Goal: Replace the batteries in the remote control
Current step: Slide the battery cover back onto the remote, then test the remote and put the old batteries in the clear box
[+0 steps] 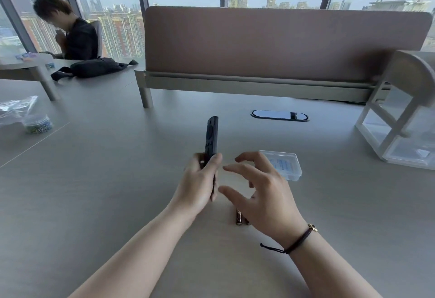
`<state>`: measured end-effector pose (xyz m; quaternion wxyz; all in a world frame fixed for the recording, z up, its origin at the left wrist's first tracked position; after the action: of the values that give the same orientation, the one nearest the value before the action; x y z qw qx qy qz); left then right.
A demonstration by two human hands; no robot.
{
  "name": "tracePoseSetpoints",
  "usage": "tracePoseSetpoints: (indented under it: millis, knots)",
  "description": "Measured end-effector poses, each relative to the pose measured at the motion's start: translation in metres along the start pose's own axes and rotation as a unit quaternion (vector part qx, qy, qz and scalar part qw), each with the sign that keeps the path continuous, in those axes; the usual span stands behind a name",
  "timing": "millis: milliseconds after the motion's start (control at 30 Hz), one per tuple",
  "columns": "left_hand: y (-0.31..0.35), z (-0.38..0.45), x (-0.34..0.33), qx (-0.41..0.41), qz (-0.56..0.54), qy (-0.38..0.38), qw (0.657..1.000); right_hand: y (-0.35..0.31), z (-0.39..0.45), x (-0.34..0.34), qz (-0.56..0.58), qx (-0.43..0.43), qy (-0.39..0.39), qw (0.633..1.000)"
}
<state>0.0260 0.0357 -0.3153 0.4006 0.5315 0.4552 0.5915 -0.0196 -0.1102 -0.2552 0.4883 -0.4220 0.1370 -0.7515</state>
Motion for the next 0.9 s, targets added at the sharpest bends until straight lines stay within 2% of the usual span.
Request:
tracePoseSetpoints:
  millis: [33,133,200,333,500,633,700,767,833,900]
  knots:
    - [0.003,0.002,0.01,-0.028,0.105,0.04,0.993,0.007,0.001,0.005,0.004,-0.017,0.017,1.0]
    - [0.005,0.002,0.03,-0.045,0.345,0.109,0.931,0.033,0.002,0.016,0.008,-0.086,0.051,0.995]
    - [0.006,0.002,0.035,-0.026,0.428,0.114,0.896,0.048,0.003,0.02,0.004,-0.122,0.05,0.991]
    - [0.0,0.007,0.049,0.016,0.525,0.116,0.843,0.07,0.0,0.016,0.0,-0.191,-0.013,0.982]
    - [-0.005,0.011,0.056,0.042,0.582,0.117,0.804,0.082,-0.004,0.022,0.004,-0.223,-0.006,0.975]
    - [0.001,0.009,0.054,0.01,0.601,0.138,0.787,0.089,-0.007,0.018,0.004,-0.242,-0.014,0.97]
    - [0.018,0.004,0.047,-0.056,0.583,0.169,0.793,0.09,-0.008,0.019,0.008,-0.242,0.002,0.97]
    - [0.041,-0.01,0.029,-0.164,0.545,0.193,0.8,0.084,-0.003,0.035,-0.002,-0.21,0.063,0.976]
    - [0.057,-0.028,0.003,-0.248,0.52,0.17,0.8,0.075,0.001,0.059,-0.051,-0.168,0.139,0.975]
    - [0.061,-0.045,-0.027,-0.288,0.527,0.107,0.792,0.074,0.0,0.076,-0.096,-0.154,0.184,0.966]
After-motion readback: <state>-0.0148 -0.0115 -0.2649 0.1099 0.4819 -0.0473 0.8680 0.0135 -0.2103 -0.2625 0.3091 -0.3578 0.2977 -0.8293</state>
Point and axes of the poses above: each hand's wrist, its own z-axis towards the middle knuckle, its own x-axis out of the back of the hand, y = z × x, the point moved 10 cm from there along z, towards the middle knuckle, and after that the axes turned 14 degrees about z, right-handed, at the moved point
